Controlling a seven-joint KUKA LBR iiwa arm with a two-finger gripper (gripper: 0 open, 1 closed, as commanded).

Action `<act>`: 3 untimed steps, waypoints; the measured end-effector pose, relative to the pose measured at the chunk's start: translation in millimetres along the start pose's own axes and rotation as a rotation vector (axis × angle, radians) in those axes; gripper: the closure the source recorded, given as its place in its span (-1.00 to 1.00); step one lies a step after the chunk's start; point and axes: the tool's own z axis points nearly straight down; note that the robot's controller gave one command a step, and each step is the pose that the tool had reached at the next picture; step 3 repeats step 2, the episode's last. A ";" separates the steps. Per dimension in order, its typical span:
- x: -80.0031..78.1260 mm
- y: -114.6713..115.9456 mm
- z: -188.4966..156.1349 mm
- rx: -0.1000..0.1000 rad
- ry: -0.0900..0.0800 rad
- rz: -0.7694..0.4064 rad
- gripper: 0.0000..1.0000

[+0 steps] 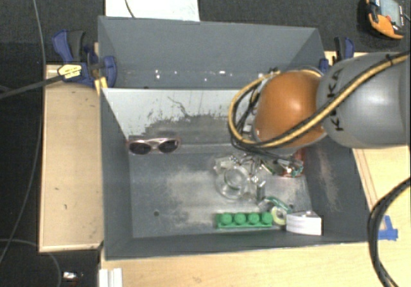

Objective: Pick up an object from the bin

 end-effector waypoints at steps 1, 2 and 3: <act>1.7 1.9 -18.7 -0.007 0.007 0.004 1.00; 0.9 1.6 -59.6 -0.006 0.006 0.003 1.00; 0.9 1.6 -59.6 -0.006 0.006 0.003 1.00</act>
Offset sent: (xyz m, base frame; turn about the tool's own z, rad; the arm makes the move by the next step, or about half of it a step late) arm -0.0016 0.0002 0.0985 0.0021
